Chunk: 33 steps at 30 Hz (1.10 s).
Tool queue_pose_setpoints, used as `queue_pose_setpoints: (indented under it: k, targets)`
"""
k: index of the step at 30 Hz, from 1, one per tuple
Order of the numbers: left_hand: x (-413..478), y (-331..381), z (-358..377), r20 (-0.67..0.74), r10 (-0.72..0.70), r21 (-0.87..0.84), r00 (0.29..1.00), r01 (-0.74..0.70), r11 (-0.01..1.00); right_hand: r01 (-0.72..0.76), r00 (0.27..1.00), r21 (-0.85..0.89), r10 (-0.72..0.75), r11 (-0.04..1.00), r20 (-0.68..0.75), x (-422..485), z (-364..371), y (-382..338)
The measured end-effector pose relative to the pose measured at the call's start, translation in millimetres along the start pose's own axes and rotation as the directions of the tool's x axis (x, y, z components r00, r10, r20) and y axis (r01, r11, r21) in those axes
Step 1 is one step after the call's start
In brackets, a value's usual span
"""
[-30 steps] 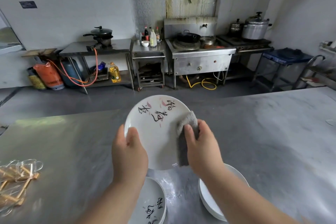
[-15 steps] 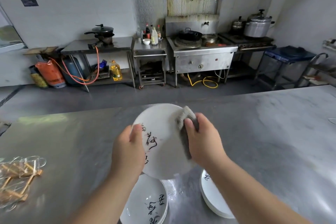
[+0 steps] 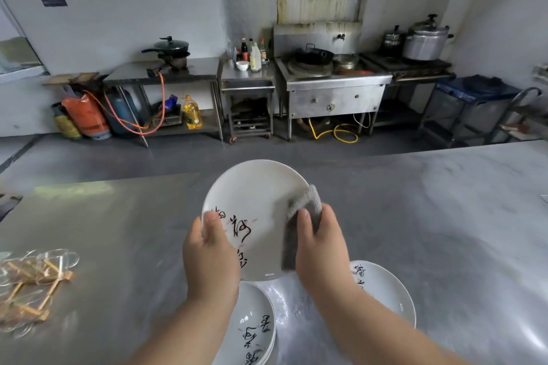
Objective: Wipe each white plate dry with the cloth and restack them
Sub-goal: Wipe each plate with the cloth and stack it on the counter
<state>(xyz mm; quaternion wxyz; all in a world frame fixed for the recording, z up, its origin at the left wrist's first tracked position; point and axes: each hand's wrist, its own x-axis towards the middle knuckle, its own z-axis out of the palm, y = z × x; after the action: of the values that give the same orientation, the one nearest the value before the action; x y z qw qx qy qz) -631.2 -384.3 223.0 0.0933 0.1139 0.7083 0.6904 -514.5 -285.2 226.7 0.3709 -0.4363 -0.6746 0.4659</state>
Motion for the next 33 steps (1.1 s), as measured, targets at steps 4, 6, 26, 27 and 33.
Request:
queue_pose_setpoints:
  k: [4,6,26,27,33]
  targets:
    - [6,-6,-6,0.206,-0.123,-0.022,0.971,0.131,0.991,-0.024,0.998,-0.042,0.027,0.999,0.064,19,-12,4]
    - [24,1,-11,0.387,-0.168,-0.035,0.906,0.197,0.98,0.109,0.975,-0.157,-0.075,0.982,0.21,49,-31,-12]
    - [13,5,12,0.007,0.061,0.134,0.998,-0.061,0.989,-0.022,0.997,-0.088,0.028,0.996,0.066,33,-14,-17]
    - [12,6,15,-0.033,0.077,0.119,0.996,-0.073,0.99,-0.07,0.996,-0.063,0.074,0.996,0.051,22,-5,-10]
    - [12,-6,14,0.034,-0.02,0.044,0.999,0.019,0.999,-0.151,0.986,0.06,0.145,0.987,0.086,4,0,9]
